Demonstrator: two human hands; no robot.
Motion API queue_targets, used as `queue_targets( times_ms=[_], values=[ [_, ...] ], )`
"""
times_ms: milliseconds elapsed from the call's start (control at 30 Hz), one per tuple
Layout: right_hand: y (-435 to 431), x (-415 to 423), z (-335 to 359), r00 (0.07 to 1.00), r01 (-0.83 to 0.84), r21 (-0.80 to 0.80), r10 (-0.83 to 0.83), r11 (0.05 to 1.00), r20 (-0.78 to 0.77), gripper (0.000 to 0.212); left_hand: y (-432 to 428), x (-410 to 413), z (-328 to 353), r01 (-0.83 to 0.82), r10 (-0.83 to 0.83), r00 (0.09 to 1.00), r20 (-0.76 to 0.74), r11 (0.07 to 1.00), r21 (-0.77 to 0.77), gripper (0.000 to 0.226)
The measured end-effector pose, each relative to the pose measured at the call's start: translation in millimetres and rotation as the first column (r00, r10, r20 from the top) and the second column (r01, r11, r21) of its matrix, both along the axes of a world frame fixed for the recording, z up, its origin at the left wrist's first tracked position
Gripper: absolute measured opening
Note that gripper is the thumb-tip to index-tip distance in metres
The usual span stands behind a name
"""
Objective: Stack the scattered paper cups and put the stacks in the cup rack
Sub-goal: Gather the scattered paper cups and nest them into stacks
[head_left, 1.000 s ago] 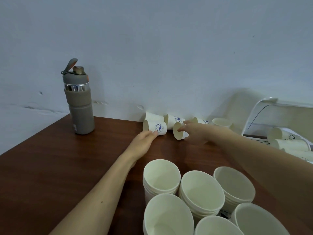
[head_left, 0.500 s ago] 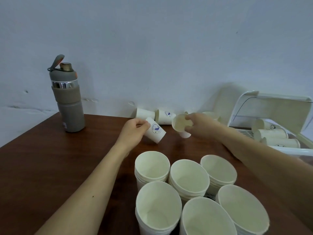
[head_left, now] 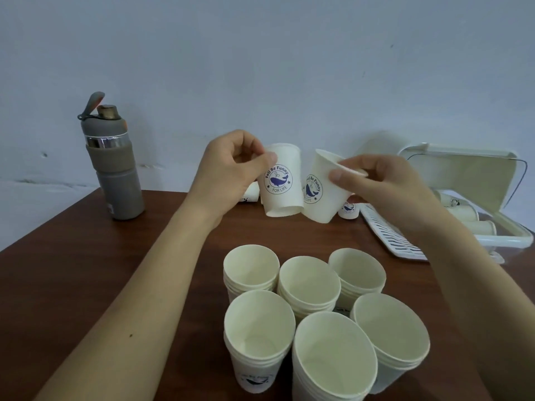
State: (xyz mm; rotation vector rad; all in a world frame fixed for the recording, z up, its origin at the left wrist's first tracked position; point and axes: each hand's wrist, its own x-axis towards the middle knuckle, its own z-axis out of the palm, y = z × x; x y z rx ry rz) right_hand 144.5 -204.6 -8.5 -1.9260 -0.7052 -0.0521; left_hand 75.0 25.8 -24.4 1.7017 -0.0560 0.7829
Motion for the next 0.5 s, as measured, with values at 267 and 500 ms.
queue_targets(
  times_ms=[267, 500],
  values=[
    [-10.3, -21.6, 10.5, 0.995, -0.099, 0.061, 0.099, 0.993, -0.002, 0.038, -12.1, -20.3, 15.2, 0.051, -0.049, 0.999, -0.021, 0.995, 0.081, 0.028],
    [-21.3, -27.2, 14.7, 0.987, -0.155, 0.027, 0.154, 0.987, 0.035, 0.051, -12.0, -33.2, 22.2, 0.176, -0.137, 0.959, -0.248, 0.974, 0.143, 0.045]
  ],
)
